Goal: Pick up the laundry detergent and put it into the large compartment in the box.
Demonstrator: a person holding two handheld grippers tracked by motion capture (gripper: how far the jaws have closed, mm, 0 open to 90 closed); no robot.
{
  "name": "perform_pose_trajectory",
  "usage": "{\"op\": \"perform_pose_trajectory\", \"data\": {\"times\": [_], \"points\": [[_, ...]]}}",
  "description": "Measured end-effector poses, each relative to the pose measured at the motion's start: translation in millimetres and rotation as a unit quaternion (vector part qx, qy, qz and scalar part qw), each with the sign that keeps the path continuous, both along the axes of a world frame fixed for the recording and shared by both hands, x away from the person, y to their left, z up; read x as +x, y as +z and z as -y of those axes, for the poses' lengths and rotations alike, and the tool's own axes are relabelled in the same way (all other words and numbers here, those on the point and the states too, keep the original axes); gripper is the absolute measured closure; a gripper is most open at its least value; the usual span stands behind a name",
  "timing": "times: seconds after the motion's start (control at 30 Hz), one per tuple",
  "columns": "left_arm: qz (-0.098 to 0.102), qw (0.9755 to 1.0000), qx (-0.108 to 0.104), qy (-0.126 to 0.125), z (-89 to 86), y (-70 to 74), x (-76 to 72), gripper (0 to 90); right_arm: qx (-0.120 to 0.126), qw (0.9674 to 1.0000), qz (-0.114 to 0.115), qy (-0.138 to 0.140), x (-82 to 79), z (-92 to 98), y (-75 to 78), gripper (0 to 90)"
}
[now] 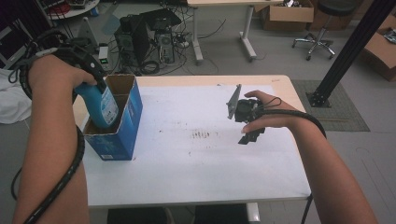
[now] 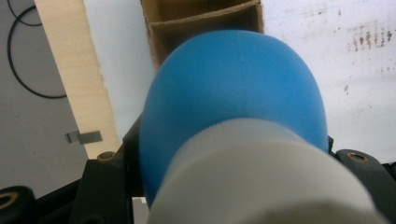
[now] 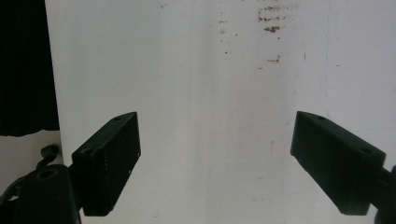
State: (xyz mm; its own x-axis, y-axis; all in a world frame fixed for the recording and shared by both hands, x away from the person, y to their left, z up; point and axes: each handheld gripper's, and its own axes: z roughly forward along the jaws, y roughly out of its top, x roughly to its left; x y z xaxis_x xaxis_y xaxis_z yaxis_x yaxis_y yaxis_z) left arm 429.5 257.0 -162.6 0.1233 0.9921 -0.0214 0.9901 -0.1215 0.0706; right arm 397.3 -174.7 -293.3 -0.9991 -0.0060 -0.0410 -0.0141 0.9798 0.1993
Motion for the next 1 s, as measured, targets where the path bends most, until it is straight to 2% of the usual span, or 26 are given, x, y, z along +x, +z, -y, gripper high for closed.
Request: {"op": "perform_pose_trajectory", "data": {"times": [0.2, 0.77, 1.0], "points": [[-0.002, 0.9999, 0.009, -0.005, 2.5, -19.2, 2.3, 40.4, 0.0, 1.0, 0.0, 0.0, 0.5, -0.1, -0.4, 16.1], [-0.022, 0.9997, 0.0, -0.007, 5.9, -73.3, 5.4, 40.4, 0.002, 1.0, -0.002, 0.0, 1.5, -0.7, -2.7, 16.1], [-0.026, 0.9996, -0.003, -0.009, 7.3, -90.3, 5.9, 40.4, 0.002, 1.0, -0.002, -0.002, 0.9, 0.4, -2.6, 16.1]]}}
